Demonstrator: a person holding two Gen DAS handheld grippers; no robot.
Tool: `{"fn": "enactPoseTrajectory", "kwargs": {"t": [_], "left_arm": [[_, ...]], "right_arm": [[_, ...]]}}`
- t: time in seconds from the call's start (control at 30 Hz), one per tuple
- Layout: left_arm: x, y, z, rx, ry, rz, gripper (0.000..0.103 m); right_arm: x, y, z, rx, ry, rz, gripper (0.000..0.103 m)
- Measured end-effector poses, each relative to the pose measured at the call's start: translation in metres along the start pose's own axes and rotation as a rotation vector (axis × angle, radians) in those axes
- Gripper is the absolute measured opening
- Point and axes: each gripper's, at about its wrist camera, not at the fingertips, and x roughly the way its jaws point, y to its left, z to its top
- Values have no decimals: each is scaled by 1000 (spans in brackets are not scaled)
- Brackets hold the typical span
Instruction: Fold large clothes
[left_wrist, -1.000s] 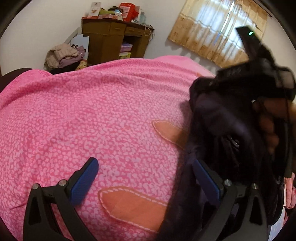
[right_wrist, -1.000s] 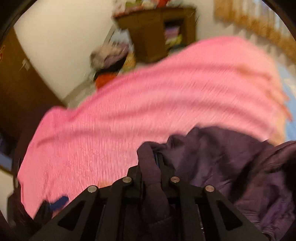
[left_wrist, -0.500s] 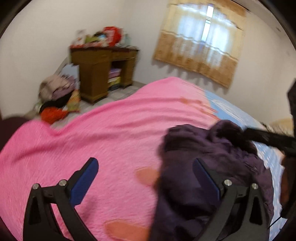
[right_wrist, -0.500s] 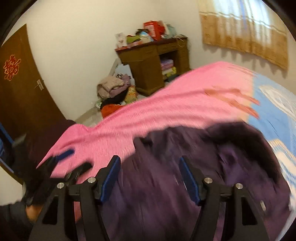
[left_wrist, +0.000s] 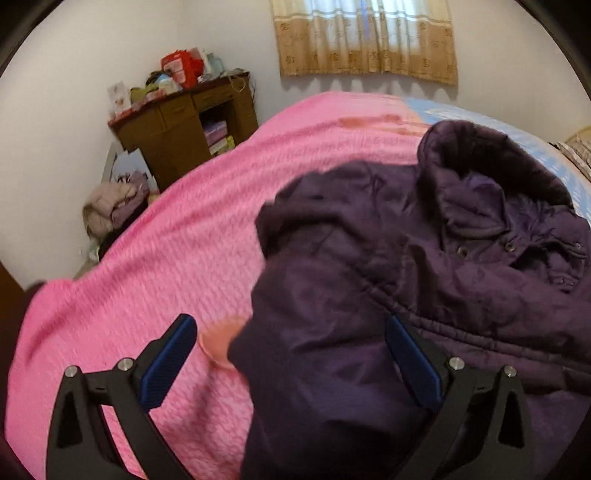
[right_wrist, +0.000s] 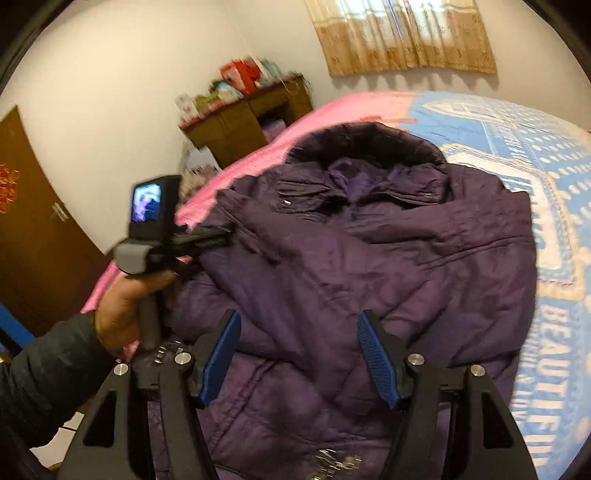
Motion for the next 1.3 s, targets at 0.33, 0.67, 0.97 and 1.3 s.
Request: {"fn": "enactPoseTrajectory", "kwargs": {"t": [0.33, 0.67, 0.97, 1.3], "left_arm": [[-57, -21, 23, 101, -164, 142, 103], [8, -16, 0, 81, 28, 13, 103], [34, -10, 7, 32, 121, -64, 103], [33, -10, 4, 31, 117, -64, 103]], "right_arm": [[44, -42, 2, 48, 33, -145, 64], [55, -33, -10, -37, 50, -236, 64], [69, -23, -10, -87, 93, -333, 65], [73, -19, -11, -114, 100, -373, 65]]}}
